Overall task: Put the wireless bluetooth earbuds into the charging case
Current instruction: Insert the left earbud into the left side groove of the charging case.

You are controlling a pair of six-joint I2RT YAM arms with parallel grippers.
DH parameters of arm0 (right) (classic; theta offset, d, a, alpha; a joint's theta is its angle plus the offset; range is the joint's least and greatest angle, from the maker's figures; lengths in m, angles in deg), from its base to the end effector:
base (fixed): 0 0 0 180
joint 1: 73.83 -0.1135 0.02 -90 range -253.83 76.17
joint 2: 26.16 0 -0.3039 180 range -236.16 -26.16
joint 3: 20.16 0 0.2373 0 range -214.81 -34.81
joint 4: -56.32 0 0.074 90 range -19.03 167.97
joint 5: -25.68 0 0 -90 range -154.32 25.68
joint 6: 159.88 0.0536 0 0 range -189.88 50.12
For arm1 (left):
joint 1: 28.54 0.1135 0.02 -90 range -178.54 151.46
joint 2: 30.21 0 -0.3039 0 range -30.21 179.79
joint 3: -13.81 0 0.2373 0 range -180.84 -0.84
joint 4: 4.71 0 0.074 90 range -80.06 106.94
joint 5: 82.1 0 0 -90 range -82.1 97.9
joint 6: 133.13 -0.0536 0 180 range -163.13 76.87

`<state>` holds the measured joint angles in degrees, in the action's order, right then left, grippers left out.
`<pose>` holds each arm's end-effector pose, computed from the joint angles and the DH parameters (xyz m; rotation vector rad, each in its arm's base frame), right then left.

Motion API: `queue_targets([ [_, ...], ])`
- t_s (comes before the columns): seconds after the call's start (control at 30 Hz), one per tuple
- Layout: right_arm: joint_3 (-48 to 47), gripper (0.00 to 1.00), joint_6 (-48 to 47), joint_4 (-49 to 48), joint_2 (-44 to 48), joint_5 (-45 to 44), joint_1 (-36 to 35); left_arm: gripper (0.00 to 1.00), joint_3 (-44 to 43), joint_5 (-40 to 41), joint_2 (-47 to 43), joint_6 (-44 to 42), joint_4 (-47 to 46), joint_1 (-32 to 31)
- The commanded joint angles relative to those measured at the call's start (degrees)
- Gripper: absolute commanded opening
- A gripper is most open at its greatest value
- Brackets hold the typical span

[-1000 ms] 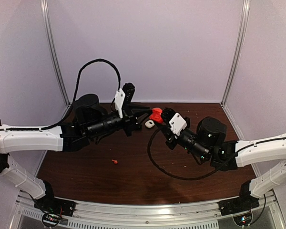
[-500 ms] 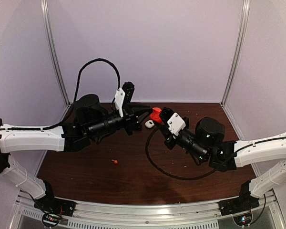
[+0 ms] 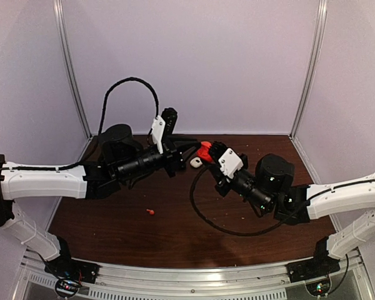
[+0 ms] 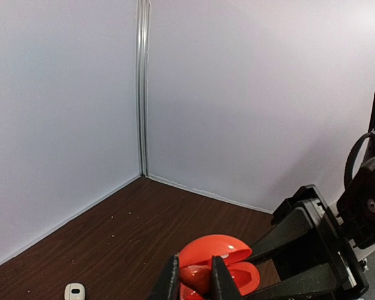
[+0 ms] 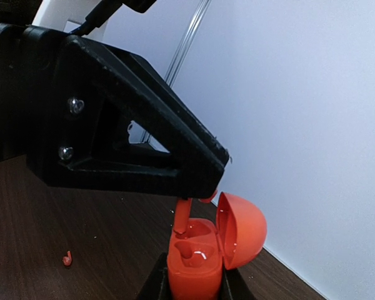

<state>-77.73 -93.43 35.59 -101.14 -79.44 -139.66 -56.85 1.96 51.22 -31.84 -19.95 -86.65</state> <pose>0.1328 0.2618 0.3433 -0.9125 1.2250 0.3908 0.1721 -0.2872 0.3796 0.7105 1.4176 -1.0420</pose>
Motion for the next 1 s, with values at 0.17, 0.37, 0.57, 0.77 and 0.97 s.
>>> queue_targets([
  [0.17,-2.15,0.0,0.78,-1.18,-0.54,-0.43,-0.6,0.03,-1.38,-0.13,0.86,-0.13,-1.49,0.1],
  [0.37,-2.85,0.0,0.76,-1.9,-1.16,-1.27,-0.62,0.04,-1.03,-0.78,1.43,0.72,-1.92,0.1],
  [0.57,-3.44,0.0,0.56,-3.21,-1.91,-3.43,-0.65,0.03,-0.78,-0.72,1.49,0.7,-1.39,0.1],
  [0.77,-3.84,0.0,0.44,-4.64,-2.45,-4.85,-0.63,0.07,-0.6,-0.63,1.8,0.7,-0.29,0.1],
  [0.97,-3.36,0.0,0.45,-4.97,-2.21,-4.72,-0.62,0.16,-0.86,0.49,0.97,-0.13,1.18,0.09],
])
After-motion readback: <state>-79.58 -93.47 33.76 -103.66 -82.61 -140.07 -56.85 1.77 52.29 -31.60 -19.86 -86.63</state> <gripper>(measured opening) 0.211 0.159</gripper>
